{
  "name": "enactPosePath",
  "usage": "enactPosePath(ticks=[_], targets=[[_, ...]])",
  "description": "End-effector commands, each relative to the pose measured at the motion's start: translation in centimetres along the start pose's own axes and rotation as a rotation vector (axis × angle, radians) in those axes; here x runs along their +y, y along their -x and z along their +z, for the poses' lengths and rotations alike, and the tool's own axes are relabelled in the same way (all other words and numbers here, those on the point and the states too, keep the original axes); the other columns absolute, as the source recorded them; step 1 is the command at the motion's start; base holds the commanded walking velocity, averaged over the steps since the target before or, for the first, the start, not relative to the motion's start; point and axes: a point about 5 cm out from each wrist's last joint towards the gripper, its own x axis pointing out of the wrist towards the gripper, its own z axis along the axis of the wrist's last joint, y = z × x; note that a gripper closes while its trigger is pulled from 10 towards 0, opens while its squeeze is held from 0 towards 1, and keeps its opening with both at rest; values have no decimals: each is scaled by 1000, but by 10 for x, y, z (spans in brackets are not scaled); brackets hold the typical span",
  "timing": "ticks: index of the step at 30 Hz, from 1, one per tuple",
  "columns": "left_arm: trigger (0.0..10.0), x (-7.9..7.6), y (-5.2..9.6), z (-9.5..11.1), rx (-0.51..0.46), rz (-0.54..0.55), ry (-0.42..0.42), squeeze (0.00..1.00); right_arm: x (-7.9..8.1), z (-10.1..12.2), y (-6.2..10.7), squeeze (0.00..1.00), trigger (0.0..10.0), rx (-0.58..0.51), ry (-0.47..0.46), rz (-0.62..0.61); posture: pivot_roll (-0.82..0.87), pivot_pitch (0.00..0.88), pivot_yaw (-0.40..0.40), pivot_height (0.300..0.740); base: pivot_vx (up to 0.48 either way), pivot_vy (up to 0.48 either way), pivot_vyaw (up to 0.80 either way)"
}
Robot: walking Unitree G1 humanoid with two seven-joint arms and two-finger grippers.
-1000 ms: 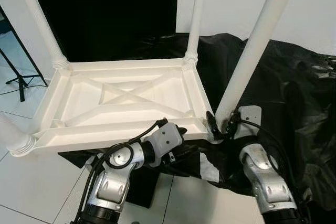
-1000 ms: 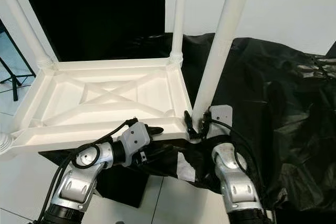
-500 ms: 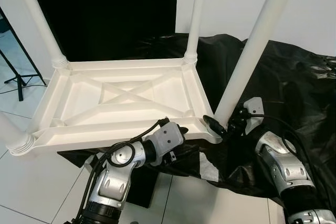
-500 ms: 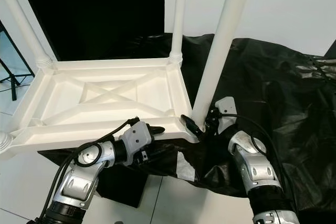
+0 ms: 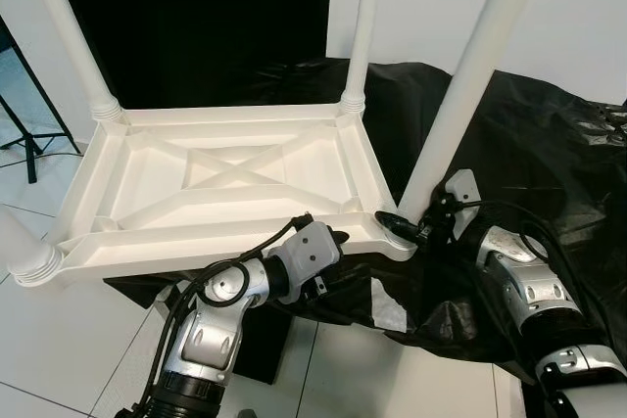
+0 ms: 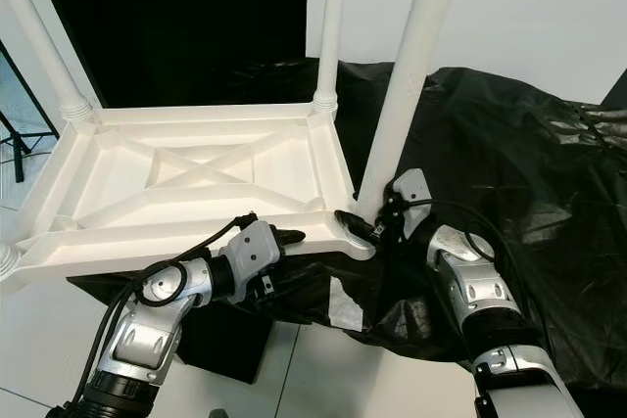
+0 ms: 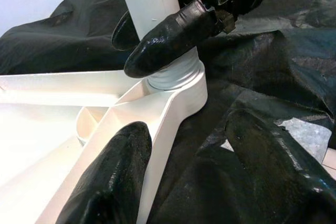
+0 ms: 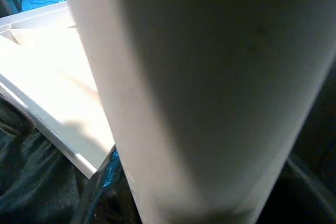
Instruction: Building children table
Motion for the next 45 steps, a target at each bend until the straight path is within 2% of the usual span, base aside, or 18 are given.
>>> enactPosePath(ticks=[1,5,6,8,9,11,14,18,22,24,25,26,30,41,42,43,44,45], targets=[[10000,8,1,1,-7,159,3,0,0,-4,0,0,0,41,39,6,36,0,-84,740,0,0,0],[10000,9,2,1,-2,162,4,0,1,-7,2,0,0,17,20,-68,33,0,-81,740,0,0,0],[10000,9,2,0,2,162,3,0,1,-9,2,0,5451,37,30,-111,33,0,-78,740,0,0,0],[10000,9,3,0,5,162,2,0,0,-11,2,0,5451,52,40,-137,33,0,-78,740,0,0,0],[10000,10,3,-1,16,166,0,0,2,-14,2,0,10000,67,37,-180,31,0,-75,740,0,0,0],[10000,9,4,-2,23,162,0,0,8,-17,1,0,10000,68,3,-276,27,0,-69,740,0,0,0],[10000,9,4,-2,23,160,1,0,11,-17,0,0,10000,72,4,-312,26,0,-69,740,0,0,0],[10000,8,3,-2,20,157,6,0,24,-20,-4,0,10000,72,-69,-470,13,0,-57,740,0,0,0],[10000,8,3,-1,19,156,9,0,30,-19,-6,0,10000,67,-96,-544,7,0,-54,740,0,0,0],[10000,6,1,-1,17,149,13,0,39,-16,-9,0,10000,53,-117,-707,-2,0,-49,740,0,0,0],[10000,6,1,-1,17,149,13,0,39,-16,-9,0,10000,53,-117,-707,-2,0,-49,740,0,0,0],[10000,4,0,-2,17,142,16,0,48,-14,-10,0,10000,58,-157,-832,-1,0,-48,740,0,0,0],[10000,3,-1,-1,14,133,20,0,60,-9,-16,0,10000,32,-174,-793,-14,0,-39,740,0,0,0],[10000,4,-3,-1,17,117,10,0,64,-3,-14,0,10000,7,-169,-792,-18,0,-41,740,0,0,0],[10000,4,-4,-1,17,119,10,0,63,-2,-12,322,10000,5,-159,-791,-17,0,-43,740,0,0,0],[10000,4,-4,-1,17,119,10,0,63,-2,-12,322,10000,5,-159,-791,-17,0,-43,740,0,0,0],[10000,4,-3,-1,16,120,8,0,62,-2,-9,965,10000,-5,-157,-779,-15,0,-47,740,0,0,0],[10000,4,-4,-1,16,121,7,0,60,-1,-7,965,10000,-12,-156,-771,-13,0,-47,740,0,0,0]])
